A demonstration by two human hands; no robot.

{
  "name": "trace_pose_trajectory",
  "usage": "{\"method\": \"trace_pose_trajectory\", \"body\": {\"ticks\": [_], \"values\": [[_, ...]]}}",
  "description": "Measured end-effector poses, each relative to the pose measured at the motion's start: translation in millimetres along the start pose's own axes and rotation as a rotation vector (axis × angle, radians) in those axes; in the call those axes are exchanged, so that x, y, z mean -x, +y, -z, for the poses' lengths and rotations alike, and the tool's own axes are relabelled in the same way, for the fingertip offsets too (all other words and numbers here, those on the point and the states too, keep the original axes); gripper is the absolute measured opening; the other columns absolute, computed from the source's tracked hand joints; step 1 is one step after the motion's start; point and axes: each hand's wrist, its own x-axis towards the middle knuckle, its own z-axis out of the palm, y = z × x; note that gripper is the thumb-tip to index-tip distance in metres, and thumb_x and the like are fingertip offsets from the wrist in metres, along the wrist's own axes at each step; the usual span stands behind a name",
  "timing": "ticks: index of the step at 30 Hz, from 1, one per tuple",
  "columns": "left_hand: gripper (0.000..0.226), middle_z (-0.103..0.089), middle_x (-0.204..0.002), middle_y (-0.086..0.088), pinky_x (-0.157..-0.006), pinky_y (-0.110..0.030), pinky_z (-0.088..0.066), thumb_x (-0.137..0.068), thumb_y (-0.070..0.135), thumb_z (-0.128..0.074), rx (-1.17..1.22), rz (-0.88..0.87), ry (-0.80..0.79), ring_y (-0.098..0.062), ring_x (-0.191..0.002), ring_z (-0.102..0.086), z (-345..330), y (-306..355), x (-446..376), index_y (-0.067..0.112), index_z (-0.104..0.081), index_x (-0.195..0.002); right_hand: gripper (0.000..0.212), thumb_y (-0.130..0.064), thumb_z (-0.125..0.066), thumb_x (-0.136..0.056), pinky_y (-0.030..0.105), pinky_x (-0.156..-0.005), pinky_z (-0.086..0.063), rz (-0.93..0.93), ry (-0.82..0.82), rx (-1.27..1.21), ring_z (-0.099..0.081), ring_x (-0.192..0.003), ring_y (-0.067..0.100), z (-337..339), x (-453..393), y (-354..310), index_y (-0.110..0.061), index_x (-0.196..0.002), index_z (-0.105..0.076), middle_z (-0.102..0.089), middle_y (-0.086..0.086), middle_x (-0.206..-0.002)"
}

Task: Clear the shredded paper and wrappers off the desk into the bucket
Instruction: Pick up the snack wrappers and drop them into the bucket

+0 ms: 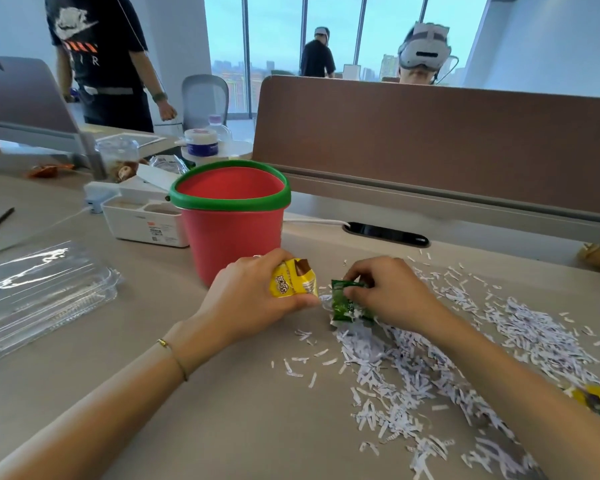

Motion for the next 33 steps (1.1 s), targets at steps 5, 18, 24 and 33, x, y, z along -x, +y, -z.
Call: {"method": "trace_pose_trajectory", "body": {"ticks": [5, 18, 24, 33], "values": [[0.076, -0.066, -0.089, 0.015, -0.068, -0.03, -0.056, -0.062, 0.094, -0.049, 0.026, -0.072, 0.033, -0.003, -0.079, -0.062, 19.2, 22.7, -14.2, 0.038, -0.059, -0.112, 0.008, -0.027, -0.072, -0.091, 0.027, -0.059, -0.046, 0.004, 0.085, -0.057, -0.065, -0.068, 0.01, 43.8, -11.6, 1.1, -0.023, -0.096, -0.076, -0.069, -0.009, -0.077], [0.062, -0.056, -0.083, 0.017, -0.071, -0.032, -0.05, -0.067, 0.078, -0.068, -0.037, -0.047, 0.203, -0.008, -0.081, -0.057, 115.0, 17.2, -98.5, 0.035, -0.063, -0.112, 0.013, -0.017, -0.071, -0.092, 0.02, -0.049, -0.046, 0.057, 0.137, -0.379, -0.056, -0.053, 0.012, 117.5, -74.6, -58.1, -0.011, -0.084, -0.079, -0.07, 0.011, -0.068], [0.077, -0.064, -0.107, 0.006, -0.084, -0.04, -0.053, -0.058, 0.084, -0.062, -0.253, 0.122, -0.013, -0.021, -0.099, -0.06, 119.3, -35.9, -125.4, 0.037, -0.059, -0.119, 0.012, -0.012, -0.07, -0.092, 0.019, -0.044, -0.044, 0.064, 0.101, -0.467, -0.052, -0.051, 0.013, 106.6, -107.6, -88.2, -0.002, -0.087, -0.076, -0.062, 0.008, -0.067], [0.089, -0.054, -0.146, 0.006, -0.107, -0.045, -0.045, -0.073, 0.078, -0.063, -0.479, 0.139, -0.335, -0.023, -0.133, -0.051, 124.6, -49.8, -126.2, 0.036, -0.043, -0.148, 0.006, -0.014, -0.072, -0.087, 0.033, -0.068, -0.059, 0.123, 0.176, -0.324, -0.069, -0.068, 0.014, 75.8, -145.3, -114.7, -0.016, -0.083, -0.076, -0.074, 0.0, -0.074]]}}
